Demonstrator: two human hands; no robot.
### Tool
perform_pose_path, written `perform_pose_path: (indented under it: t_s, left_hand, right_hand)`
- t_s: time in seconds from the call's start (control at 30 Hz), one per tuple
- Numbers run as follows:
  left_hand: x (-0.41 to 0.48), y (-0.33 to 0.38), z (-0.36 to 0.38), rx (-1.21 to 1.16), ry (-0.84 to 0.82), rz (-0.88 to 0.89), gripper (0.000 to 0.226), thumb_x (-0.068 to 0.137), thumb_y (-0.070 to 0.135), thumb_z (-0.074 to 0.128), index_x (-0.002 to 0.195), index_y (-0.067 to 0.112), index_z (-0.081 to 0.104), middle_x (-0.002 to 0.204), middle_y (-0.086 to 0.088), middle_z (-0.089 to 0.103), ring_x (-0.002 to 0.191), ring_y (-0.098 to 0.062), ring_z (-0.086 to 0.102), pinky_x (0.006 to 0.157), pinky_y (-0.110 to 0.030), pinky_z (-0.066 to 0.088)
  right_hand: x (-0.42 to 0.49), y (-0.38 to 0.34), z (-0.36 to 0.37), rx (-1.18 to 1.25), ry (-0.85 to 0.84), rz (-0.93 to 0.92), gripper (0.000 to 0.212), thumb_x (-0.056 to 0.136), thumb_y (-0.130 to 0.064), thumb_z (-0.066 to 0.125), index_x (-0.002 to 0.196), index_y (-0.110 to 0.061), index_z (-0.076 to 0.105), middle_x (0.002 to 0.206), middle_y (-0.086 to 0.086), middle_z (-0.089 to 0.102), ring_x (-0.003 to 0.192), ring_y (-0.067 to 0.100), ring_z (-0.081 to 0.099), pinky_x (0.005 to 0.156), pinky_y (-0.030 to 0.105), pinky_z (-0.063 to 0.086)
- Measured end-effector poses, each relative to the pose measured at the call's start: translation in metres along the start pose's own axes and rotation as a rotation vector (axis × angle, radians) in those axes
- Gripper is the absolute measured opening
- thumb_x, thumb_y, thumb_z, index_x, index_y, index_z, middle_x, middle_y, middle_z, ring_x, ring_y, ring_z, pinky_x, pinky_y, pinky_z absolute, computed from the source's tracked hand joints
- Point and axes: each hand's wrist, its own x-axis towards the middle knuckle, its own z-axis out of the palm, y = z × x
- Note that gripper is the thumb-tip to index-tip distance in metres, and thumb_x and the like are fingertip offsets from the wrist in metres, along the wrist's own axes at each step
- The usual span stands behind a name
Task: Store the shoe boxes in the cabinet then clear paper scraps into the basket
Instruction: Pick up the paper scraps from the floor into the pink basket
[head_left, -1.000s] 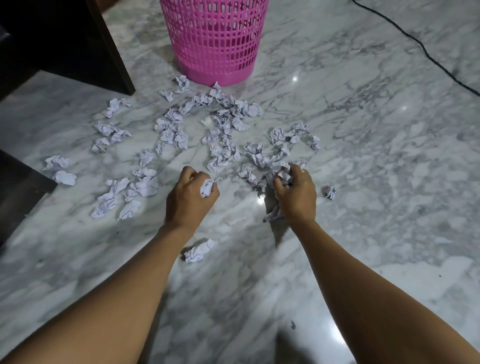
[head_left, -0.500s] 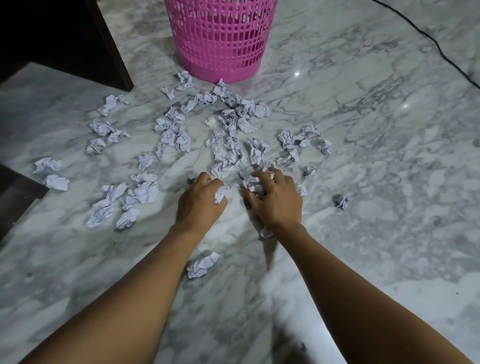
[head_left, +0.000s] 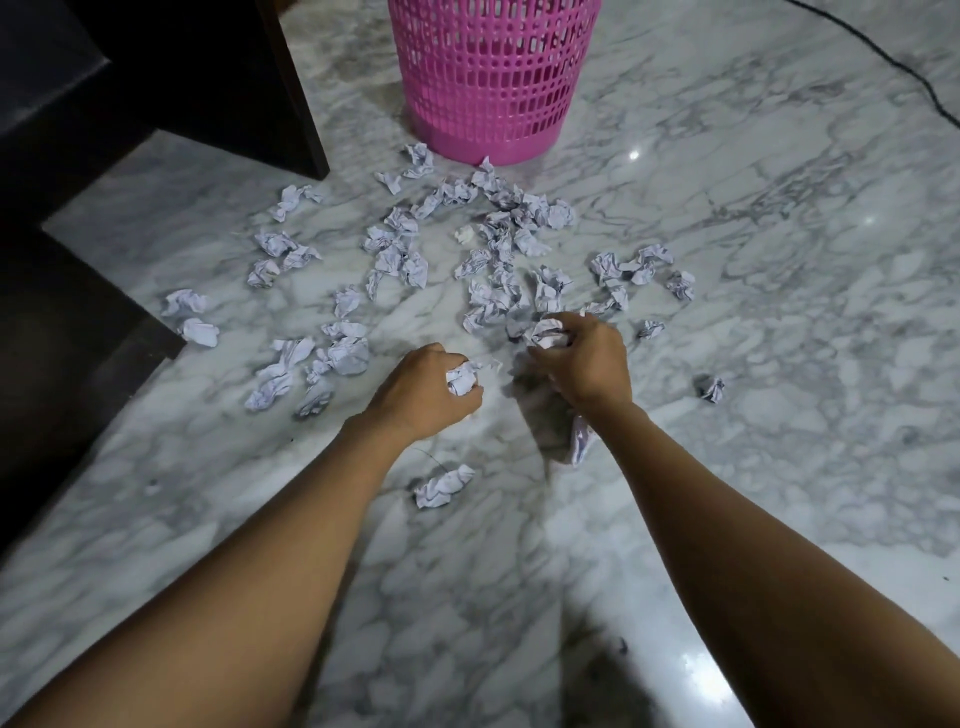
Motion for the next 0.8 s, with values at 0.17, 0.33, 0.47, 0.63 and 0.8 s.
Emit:
perform_pose_path:
  t_s: [0.17,0.33,0.47,0.63,0.8]
  left_hand:
    - [-0.025,0.006,-0.012,0.131,-0.199,-0.007,0.047,0.068,0.058,0.078,0.076,0.013,0.065,0.077,0.004,0.049,0.073,-0.02,0.055,0.069,-0.034,0.048]
    - [-0.056,0.013,-0.009,0.267,-0.3,-0.103,0.061,0.06,0.062,0.081,0.074,0.008,0.056,0.079,-0.009,0.06,0.079,-0.03,0.061,0.065,-0.033,0.047]
    - [-0.07,0.013,-0.005,0.35,-0.373,-0.157,0.054,0.064,0.051,0.083,0.063,0.017,0.041,0.067,-0.001,0.052,0.062,-0.022,0.048,0.052,-0.027,0.033]
    - [-0.067,0.012,0.0,0.289,-0.392,-0.153,0.036,0.081,0.025,0.068,0.059,0.017,0.04,0.062,0.001,0.048,0.063,-0.025,0.046,0.055,-0.027,0.033]
    - [-0.061,0.009,0.003,0.122,-0.238,-0.122,0.036,0.08,0.014,0.062,0.055,0.015,0.036,0.056,0.001,0.042,0.058,-0.024,0.04,0.054,-0.029,0.031]
  right_hand:
    - [-0.014,-0.017,-0.028,0.094,0.106,-0.025,0.026,0.077,-0.022,0.081,0.102,-0.015,0.076,0.062,-0.008,0.062,0.059,0.005,0.057,0.063,0.025,0.048]
    - [-0.047,-0.008,-0.043,0.062,0.174,0.011,0.036,0.077,-0.027,0.079,0.111,-0.017,0.074,0.073,-0.003,0.063,0.074,0.013,0.061,0.066,0.023,0.041]
    - [-0.067,0.01,-0.046,0.002,0.211,0.091,0.04,0.077,-0.032,0.077,0.115,-0.022,0.072,0.104,0.01,0.069,0.096,0.026,0.066,0.076,0.028,0.046]
    - [-0.091,0.023,-0.029,-0.174,0.14,0.16,0.033,0.081,-0.025,0.063,0.114,-0.028,0.07,0.113,0.011,0.059,0.102,0.035,0.06,0.071,0.03,0.038]
    - [-0.1,0.032,-0.009,-0.293,0.099,0.126,0.04,0.084,-0.03,0.062,0.125,-0.028,0.062,0.133,0.01,0.048,0.107,0.038,0.055,0.078,0.04,0.047]
